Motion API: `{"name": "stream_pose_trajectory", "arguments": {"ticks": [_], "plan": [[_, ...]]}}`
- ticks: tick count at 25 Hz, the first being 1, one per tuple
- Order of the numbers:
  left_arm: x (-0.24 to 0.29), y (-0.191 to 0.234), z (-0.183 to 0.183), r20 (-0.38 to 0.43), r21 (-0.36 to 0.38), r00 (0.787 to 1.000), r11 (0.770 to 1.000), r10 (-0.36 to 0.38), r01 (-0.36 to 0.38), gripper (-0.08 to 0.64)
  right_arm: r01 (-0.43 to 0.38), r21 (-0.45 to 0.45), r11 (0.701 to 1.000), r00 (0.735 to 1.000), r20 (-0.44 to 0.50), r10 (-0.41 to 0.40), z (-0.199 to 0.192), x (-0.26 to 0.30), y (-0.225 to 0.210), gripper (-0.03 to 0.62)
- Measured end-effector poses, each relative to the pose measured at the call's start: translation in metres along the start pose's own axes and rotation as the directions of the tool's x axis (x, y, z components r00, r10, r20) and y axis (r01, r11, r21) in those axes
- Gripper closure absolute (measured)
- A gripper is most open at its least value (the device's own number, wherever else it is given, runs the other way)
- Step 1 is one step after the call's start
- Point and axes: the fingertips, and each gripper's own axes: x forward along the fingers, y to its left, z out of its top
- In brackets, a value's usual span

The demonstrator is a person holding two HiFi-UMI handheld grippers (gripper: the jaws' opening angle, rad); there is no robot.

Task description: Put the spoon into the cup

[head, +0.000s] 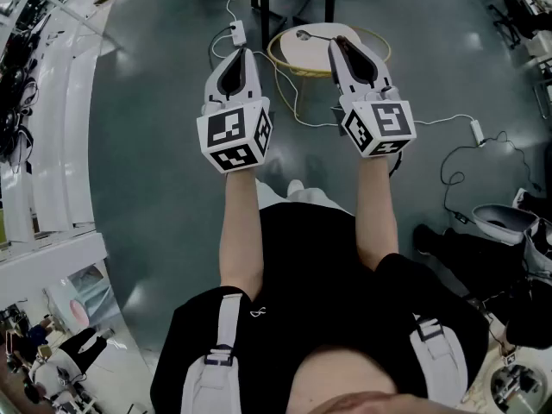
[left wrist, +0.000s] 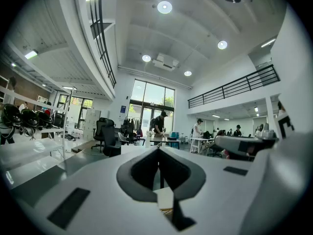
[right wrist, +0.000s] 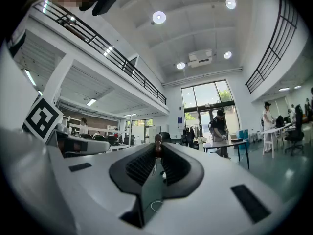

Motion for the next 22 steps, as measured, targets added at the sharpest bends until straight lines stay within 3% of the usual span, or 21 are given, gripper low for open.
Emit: {"name": "stream_pose_trajectory", "arguments": {"ticks": [8,19,22], "plan": [[0.005,0.005,-0.007,-0.003,0.005,1.0,1.0,0.012,-0.012,0.548,0.027,0.054,0.998,1.0,0.011,-0.028,-0.01,0.001,-0.014,0.548],[0.014,-0.013,0.034,0.067,0.067,0.998,0.998,-0.011,0.006,0.548,0.039,0.084,0.996,0.996,0.075,-0.046,0.016,0.012,-0.045,0.548],[0.012,-0.002,0.042,0.08,0.081,0.997,0.996,0.016,-0.022,0.548,0.01,0.085,0.996,0.996,0.089,-0.017,0.02,0.026,-0.038,0.548]]}}
